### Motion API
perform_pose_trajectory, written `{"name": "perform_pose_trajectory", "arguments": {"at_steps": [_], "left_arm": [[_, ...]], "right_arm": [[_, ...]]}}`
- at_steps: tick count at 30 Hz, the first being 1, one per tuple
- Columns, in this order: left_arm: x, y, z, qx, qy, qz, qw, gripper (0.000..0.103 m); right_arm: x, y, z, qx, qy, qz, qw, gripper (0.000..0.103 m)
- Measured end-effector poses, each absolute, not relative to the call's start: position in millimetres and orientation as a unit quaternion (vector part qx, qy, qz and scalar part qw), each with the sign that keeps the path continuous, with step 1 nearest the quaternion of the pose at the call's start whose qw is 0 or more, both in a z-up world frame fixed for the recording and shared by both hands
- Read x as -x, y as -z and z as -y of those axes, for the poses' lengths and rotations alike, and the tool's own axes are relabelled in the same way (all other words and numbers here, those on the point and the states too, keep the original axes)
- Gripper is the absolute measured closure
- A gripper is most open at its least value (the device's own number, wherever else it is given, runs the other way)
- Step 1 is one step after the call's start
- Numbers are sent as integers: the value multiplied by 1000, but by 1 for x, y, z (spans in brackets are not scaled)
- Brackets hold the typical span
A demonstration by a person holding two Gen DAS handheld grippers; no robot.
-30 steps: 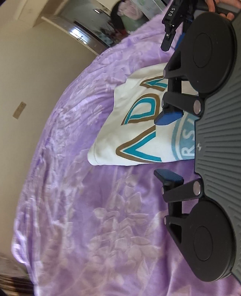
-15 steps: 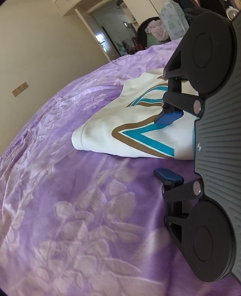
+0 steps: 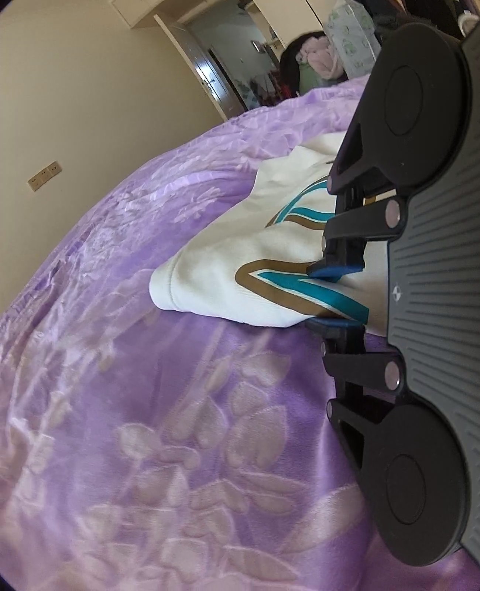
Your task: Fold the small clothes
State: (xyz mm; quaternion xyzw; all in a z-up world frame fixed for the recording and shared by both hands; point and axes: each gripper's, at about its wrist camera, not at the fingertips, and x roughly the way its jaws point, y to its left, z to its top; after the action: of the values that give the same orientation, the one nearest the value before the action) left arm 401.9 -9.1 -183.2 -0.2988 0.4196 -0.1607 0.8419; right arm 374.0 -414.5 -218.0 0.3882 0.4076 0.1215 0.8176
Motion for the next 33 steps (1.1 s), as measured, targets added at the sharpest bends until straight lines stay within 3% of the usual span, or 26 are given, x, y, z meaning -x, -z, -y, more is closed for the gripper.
{"name": "perform_pose_trajectory", "arguments": {"at_steps": [11, 21, 28, 33], "left_arm": [[-358, 114, 12, 231, 142, -374, 887, 84], [-274, 39, -46, 216, 104, -332, 912, 84], [-238, 37, -92, 229, 75, -344, 907, 84], [-233, 65, -98, 243, 70, -363, 897, 84]], "right_arm": [[-324, 147, 395, -363, -130, -339, 858, 91], [-271, 86, 332, -359, -201, -317, 854, 91], [-233, 84, 287, -363, -231, -349, 833, 91], [-217, 100, 278, -353, -222, -375, 828, 91]]}}
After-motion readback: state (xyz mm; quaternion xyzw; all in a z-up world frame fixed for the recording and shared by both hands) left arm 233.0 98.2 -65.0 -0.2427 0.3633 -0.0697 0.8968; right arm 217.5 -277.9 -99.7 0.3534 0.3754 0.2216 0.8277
